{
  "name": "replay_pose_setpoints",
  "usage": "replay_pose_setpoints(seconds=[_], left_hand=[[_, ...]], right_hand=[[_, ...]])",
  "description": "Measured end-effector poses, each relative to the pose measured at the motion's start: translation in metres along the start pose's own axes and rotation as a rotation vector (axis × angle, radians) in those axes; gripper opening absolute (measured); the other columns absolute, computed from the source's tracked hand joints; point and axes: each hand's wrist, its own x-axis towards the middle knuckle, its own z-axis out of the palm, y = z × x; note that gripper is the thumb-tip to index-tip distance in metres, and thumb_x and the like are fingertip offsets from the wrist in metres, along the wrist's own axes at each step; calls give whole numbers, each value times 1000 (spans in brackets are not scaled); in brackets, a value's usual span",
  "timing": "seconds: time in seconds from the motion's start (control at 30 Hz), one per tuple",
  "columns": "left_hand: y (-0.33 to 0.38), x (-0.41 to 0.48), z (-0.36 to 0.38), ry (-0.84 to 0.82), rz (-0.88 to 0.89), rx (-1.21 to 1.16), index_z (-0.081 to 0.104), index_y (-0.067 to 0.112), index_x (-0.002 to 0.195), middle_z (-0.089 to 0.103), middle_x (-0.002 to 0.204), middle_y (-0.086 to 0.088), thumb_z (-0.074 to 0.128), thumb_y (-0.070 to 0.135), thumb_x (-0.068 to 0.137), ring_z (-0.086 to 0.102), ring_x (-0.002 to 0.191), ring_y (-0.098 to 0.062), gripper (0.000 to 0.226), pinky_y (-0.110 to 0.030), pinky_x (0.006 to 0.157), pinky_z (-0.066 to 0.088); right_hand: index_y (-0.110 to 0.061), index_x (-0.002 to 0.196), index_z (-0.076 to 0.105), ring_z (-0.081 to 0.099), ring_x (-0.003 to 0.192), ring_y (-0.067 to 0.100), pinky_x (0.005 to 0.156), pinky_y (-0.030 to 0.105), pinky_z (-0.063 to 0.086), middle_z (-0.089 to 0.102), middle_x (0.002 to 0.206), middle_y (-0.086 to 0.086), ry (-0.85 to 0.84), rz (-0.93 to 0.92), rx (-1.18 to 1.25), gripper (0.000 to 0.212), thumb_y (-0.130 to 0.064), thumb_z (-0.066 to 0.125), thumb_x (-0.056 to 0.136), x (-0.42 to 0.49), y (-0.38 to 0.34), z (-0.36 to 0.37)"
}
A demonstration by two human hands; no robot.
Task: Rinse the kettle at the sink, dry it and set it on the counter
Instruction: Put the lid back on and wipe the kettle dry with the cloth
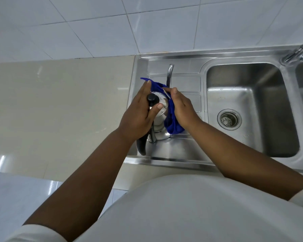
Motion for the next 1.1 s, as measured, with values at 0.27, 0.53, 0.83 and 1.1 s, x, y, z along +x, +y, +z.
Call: replay_pose_setpoints(seconds=[0.27,0.53,0.83,1.1], left_hand=[[20,-3,17,143,-316,14,19,16,152,13,163,0,28,57,93,14,149,-13,72,-45,116,31],[8,-2,11,116,-47,31,17,19,153,12,164,-2,12,63,94,9,151,-12,74,-48,118,23],[7,3,5,63,12,198,3,17,154,0,164,-4,8,71,90,4,151,-18,85,-49,121,15],[13,6,9,85,-188,385,7,16,154,3,164,-7,8,73,84,2,151,-27,91,-44,121,8]], right_hand=[[-19,157,24,18,154,15,125,45,21,22,167,1,129,-256,-226,62,-48,25,102,-68,8,34],[-9,153,36,25,153,27,122,52,26,29,163,13,63,-479,-432,64,-50,22,105,-46,-5,18],[-25,122,68,64,88,0,91,34,49,69,85,-20,-86,-50,-166,61,-58,21,102,0,-30,-4],[-29,153,33,36,142,6,112,22,34,35,158,-4,120,-141,-184,60,-54,22,100,-52,2,18]])
